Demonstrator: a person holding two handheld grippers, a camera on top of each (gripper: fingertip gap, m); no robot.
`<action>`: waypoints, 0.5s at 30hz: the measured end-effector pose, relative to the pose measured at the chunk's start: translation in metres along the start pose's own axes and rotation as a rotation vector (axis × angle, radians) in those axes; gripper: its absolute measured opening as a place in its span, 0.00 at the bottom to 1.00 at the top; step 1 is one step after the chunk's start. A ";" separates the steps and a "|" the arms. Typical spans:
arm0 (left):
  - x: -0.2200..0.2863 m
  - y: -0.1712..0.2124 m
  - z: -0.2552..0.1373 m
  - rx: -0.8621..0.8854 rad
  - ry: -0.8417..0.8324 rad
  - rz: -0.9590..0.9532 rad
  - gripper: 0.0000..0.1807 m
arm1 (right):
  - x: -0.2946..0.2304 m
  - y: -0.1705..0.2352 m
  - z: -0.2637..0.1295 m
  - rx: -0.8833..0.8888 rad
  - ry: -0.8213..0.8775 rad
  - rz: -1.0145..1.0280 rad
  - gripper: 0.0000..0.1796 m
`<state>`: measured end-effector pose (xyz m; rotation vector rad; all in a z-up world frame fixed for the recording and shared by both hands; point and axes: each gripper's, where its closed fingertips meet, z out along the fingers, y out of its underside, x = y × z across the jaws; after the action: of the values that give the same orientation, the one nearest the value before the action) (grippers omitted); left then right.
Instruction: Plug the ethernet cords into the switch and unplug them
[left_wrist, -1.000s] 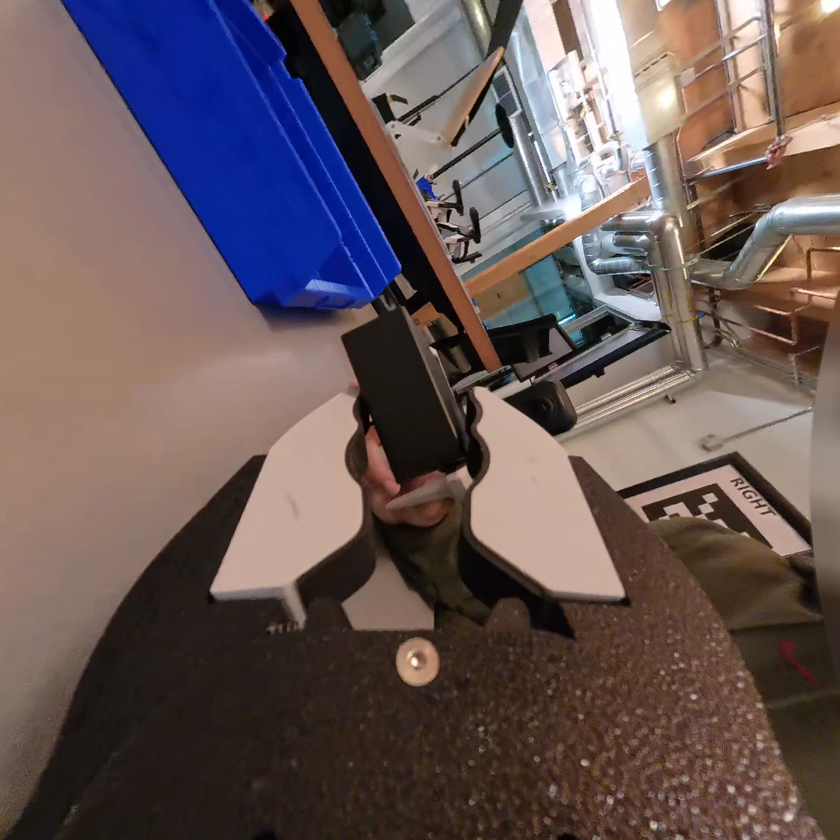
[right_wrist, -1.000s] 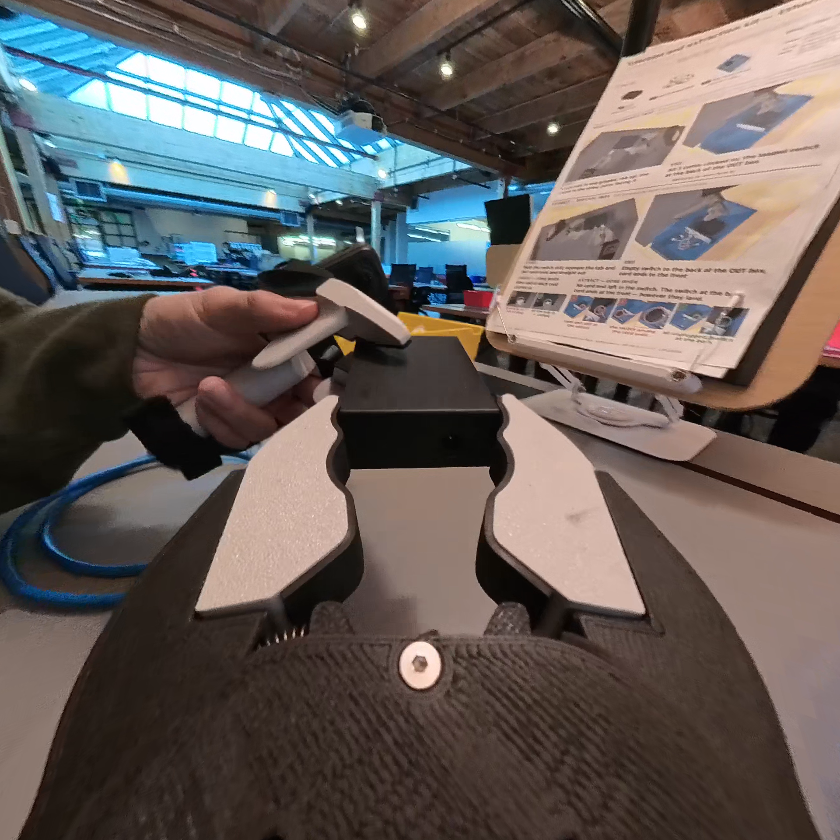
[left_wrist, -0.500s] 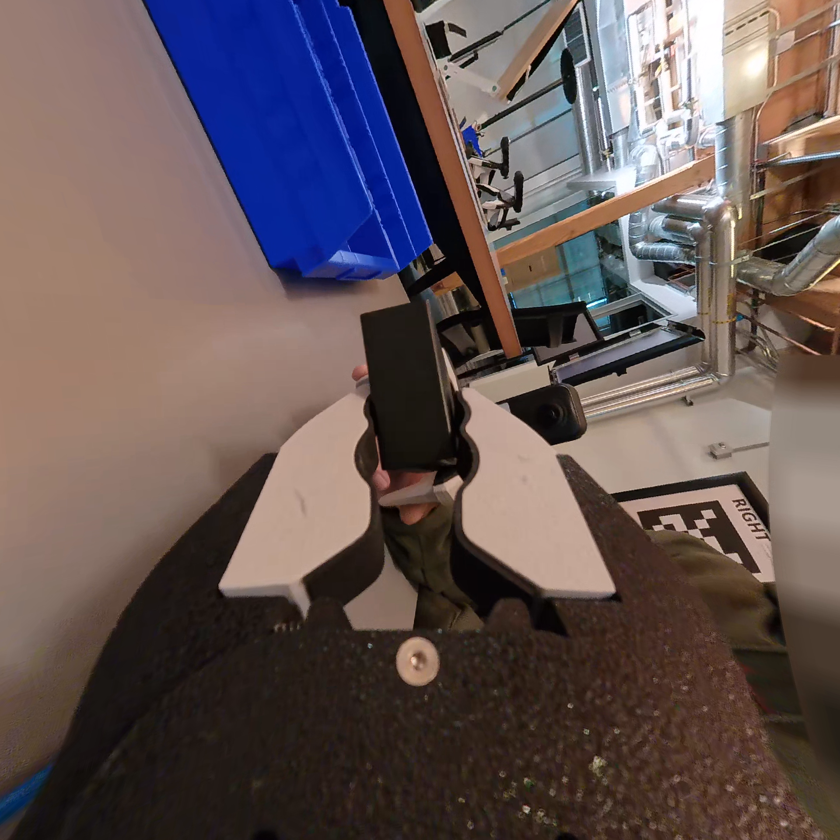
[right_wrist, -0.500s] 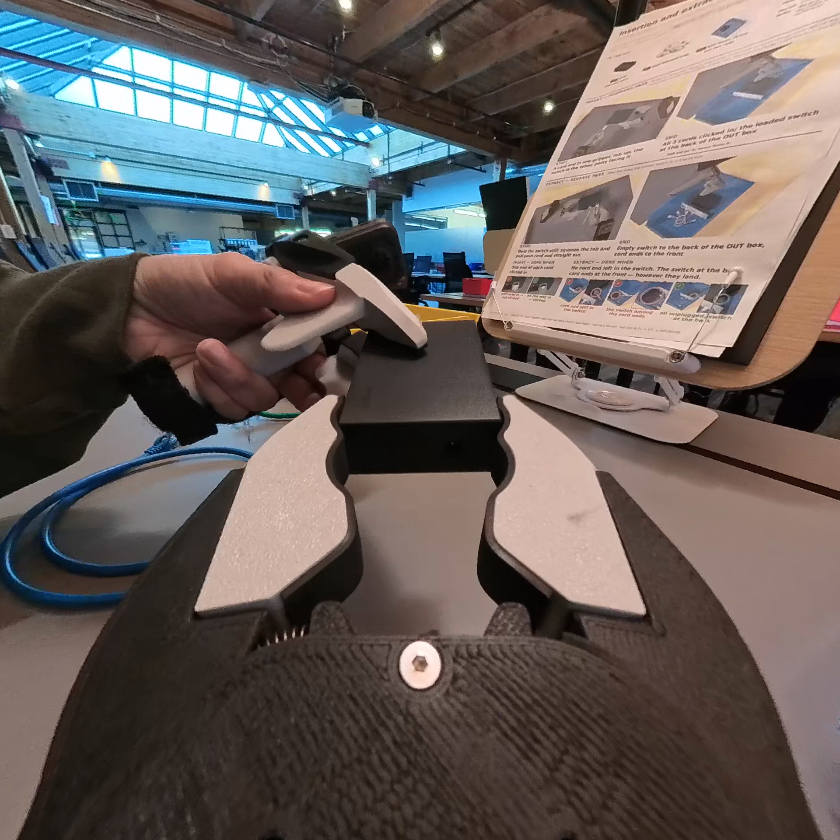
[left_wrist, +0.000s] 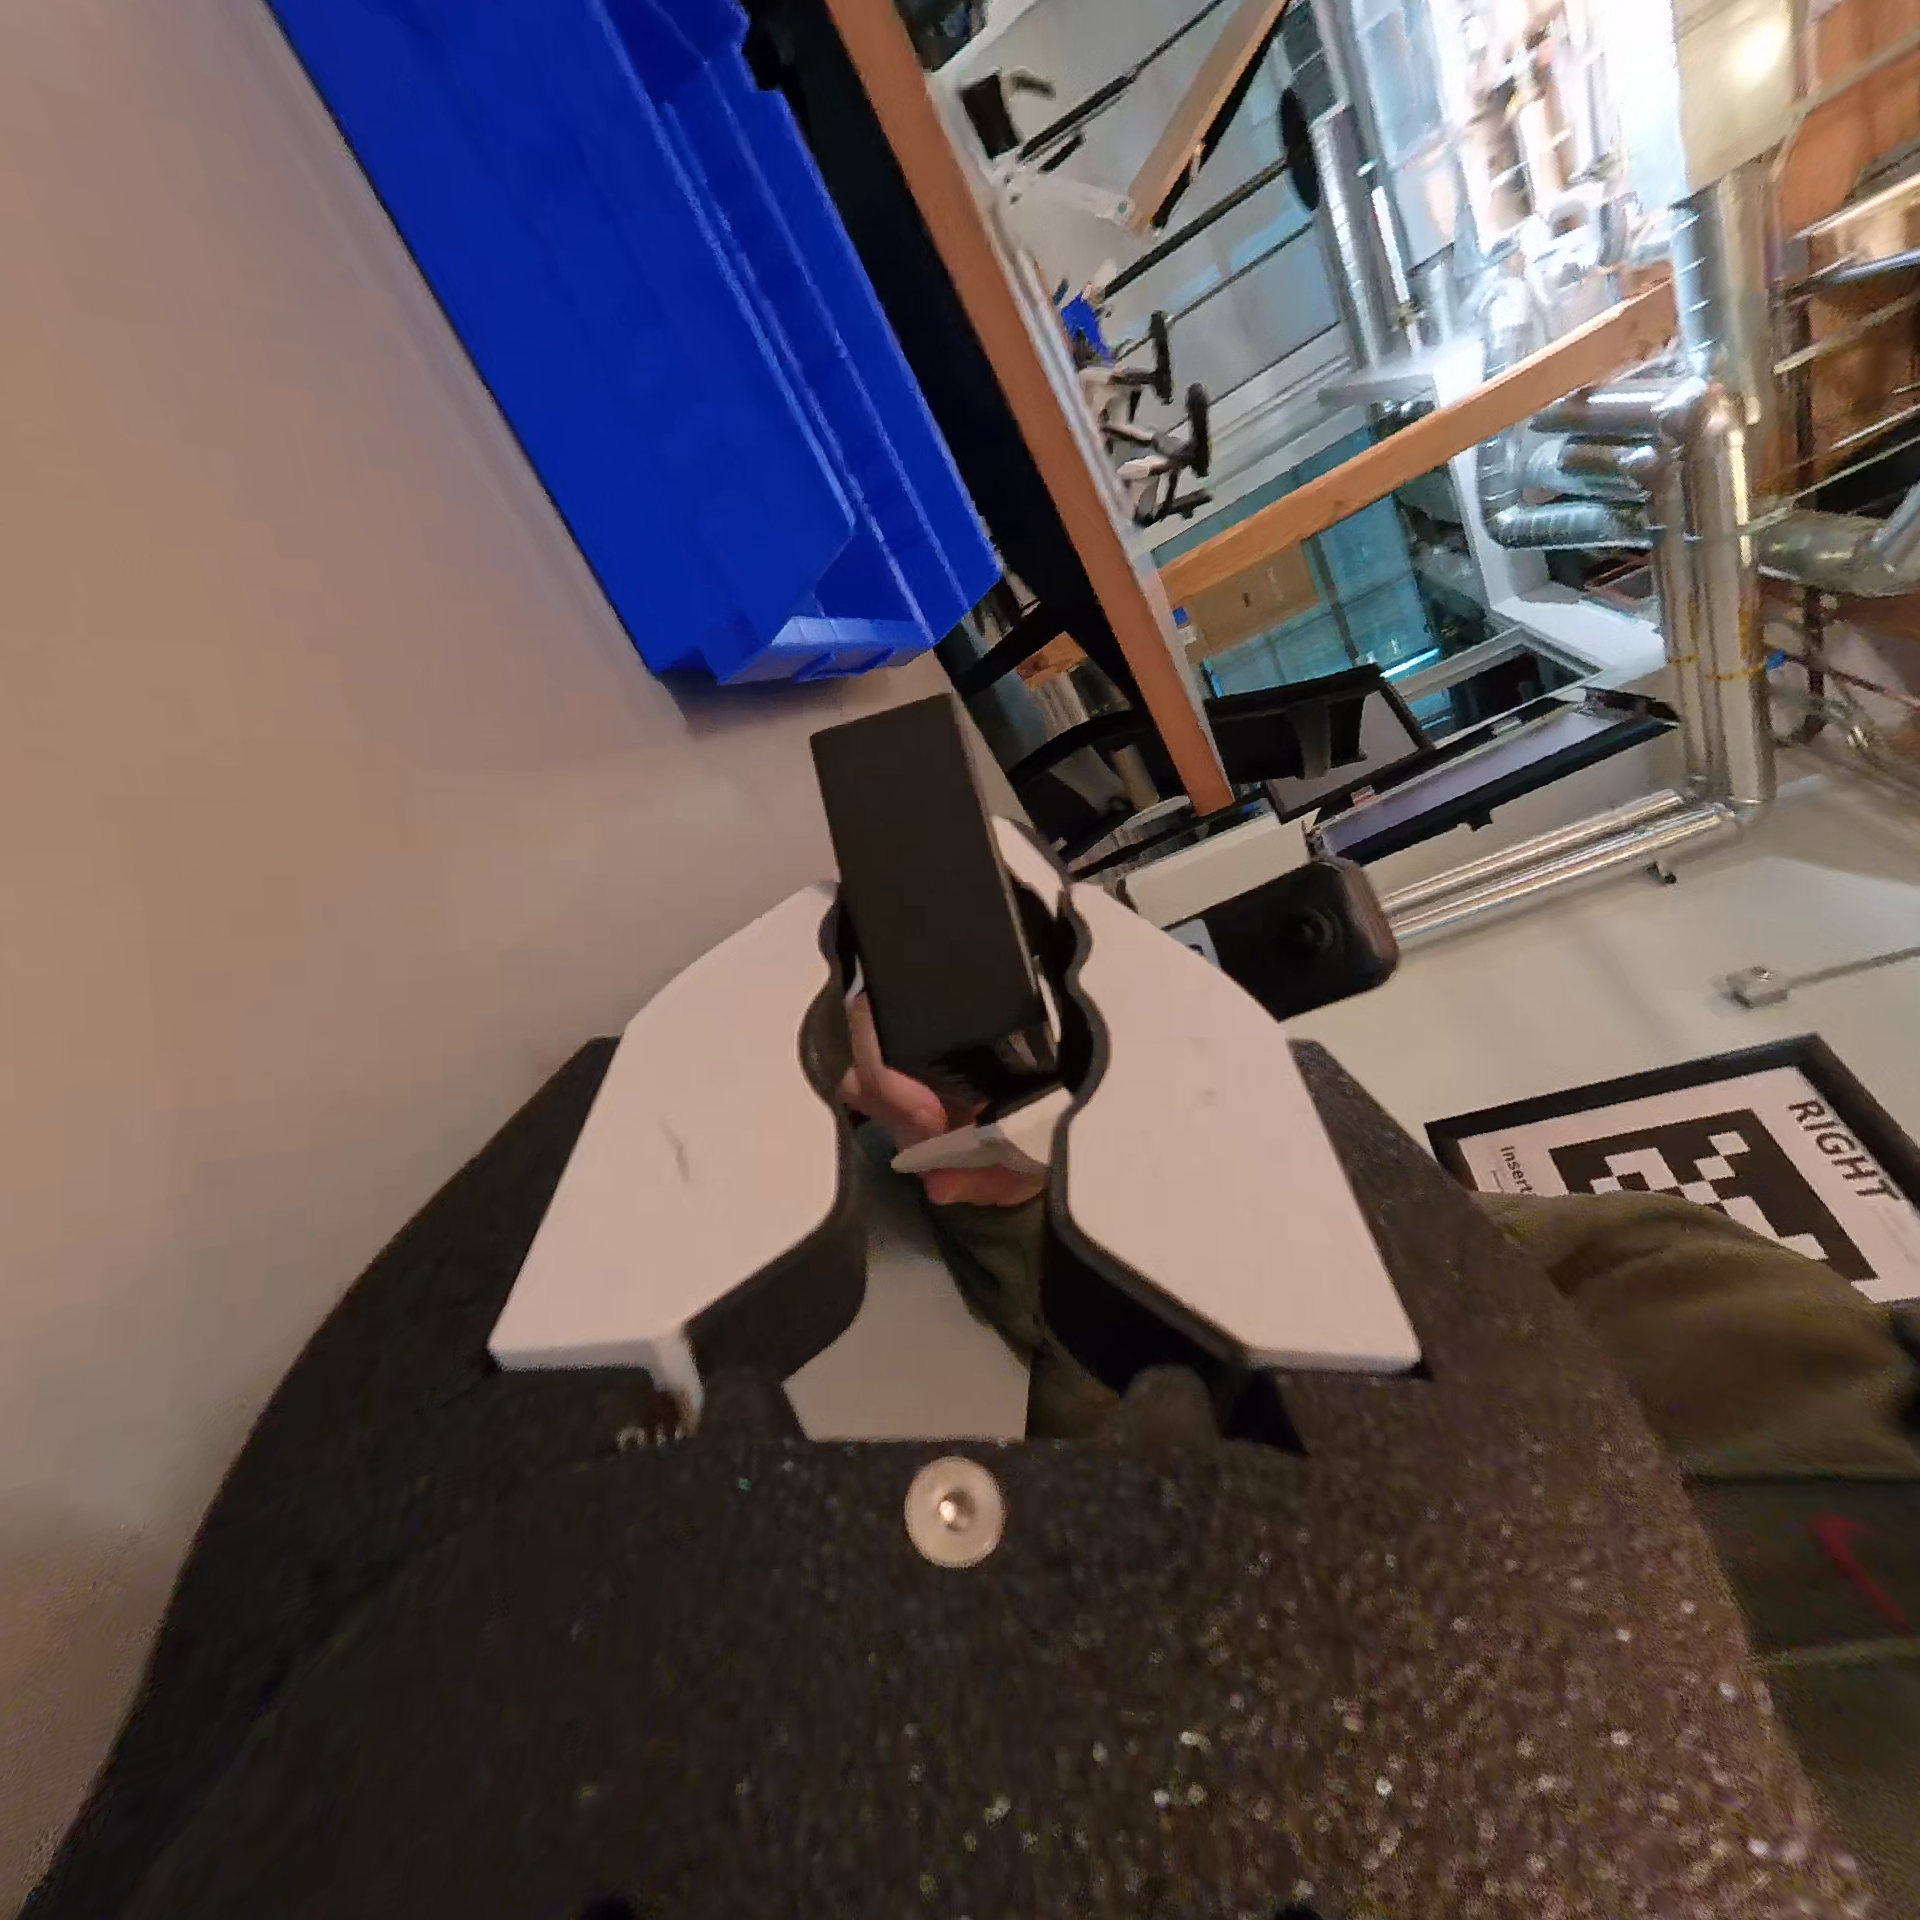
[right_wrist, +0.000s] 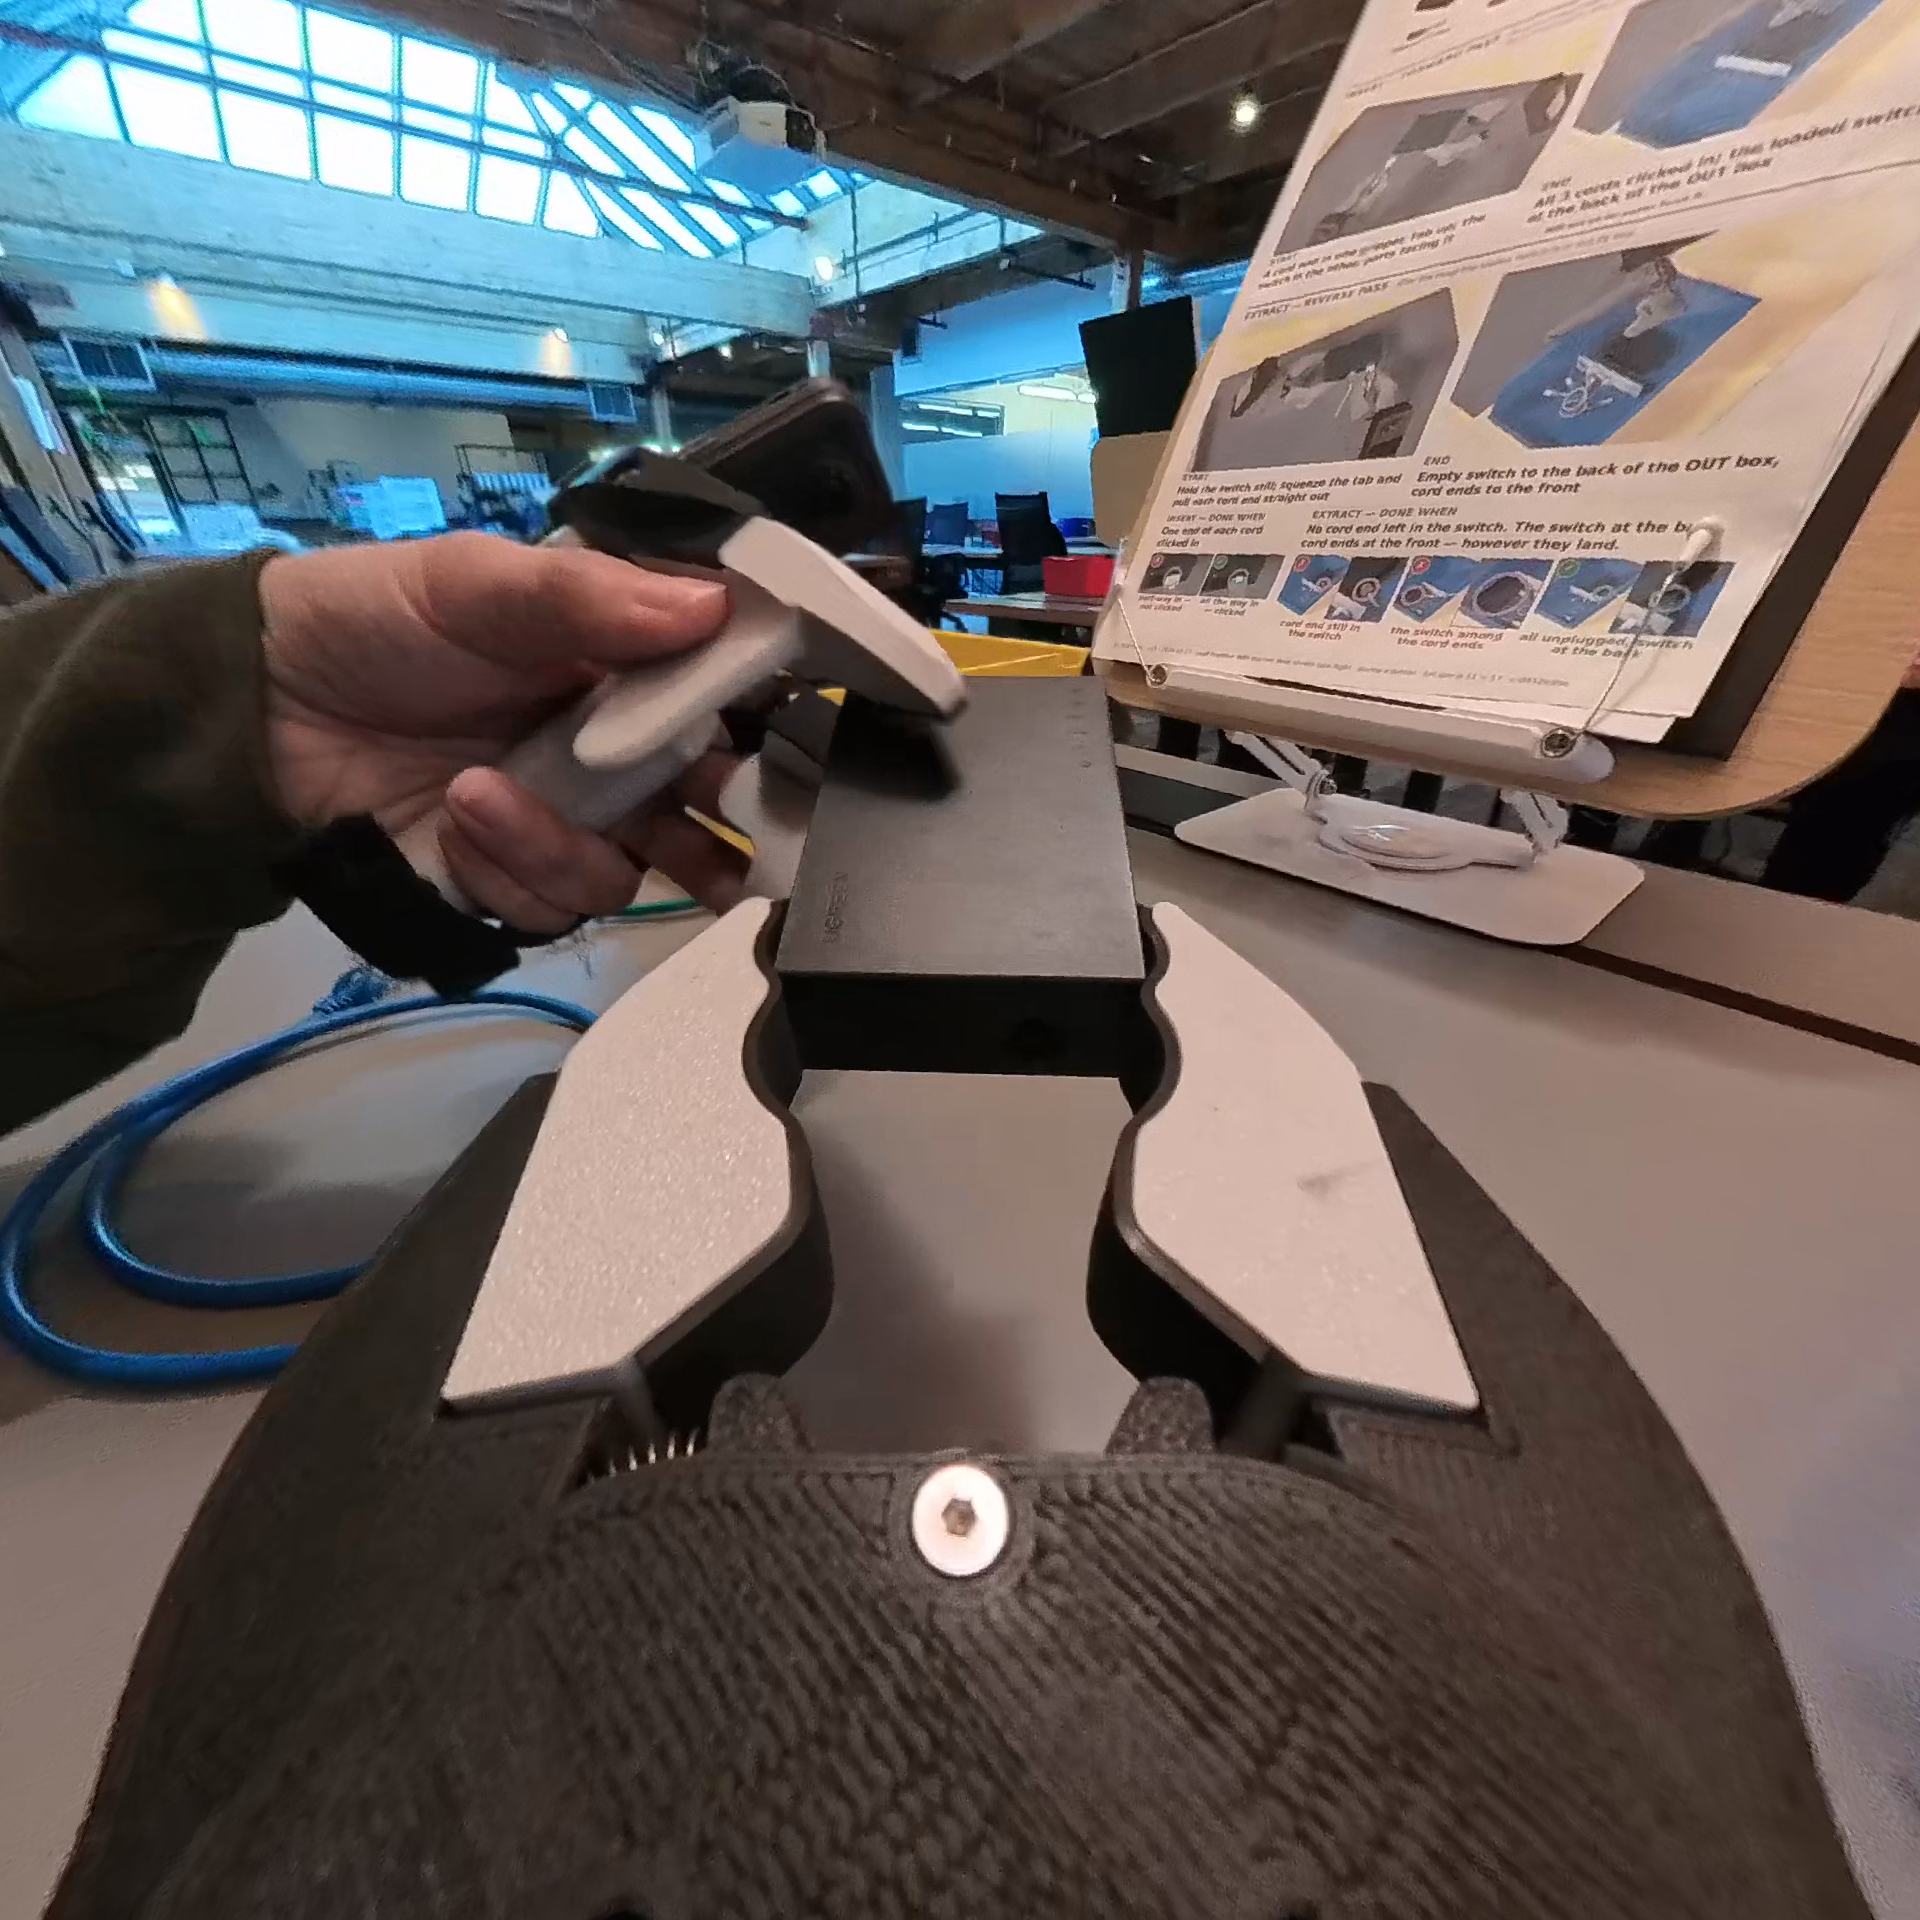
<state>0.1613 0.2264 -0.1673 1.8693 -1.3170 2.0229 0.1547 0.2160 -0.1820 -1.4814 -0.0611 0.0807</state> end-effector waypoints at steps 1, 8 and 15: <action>0.002 -0.003 -0.001 0.024 0.011 0.008 0.22 | 0.003 -0.001 -0.001 0.011 -0.002 0.028 0.34; 0.001 -0.016 -0.025 0.105 -0.081 0.160 0.23 | 0.010 -0.001 -0.001 0.012 -0.010 0.107 0.34; -0.010 0.013 -0.069 -0.044 -0.379 0.458 0.20 | 0.022 0.002 0.003 -0.008 0.047 0.090 0.34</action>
<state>0.1032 0.2663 -0.1745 2.1632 -2.0305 1.8414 0.1761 0.2214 -0.1835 -1.4938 0.0438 0.1187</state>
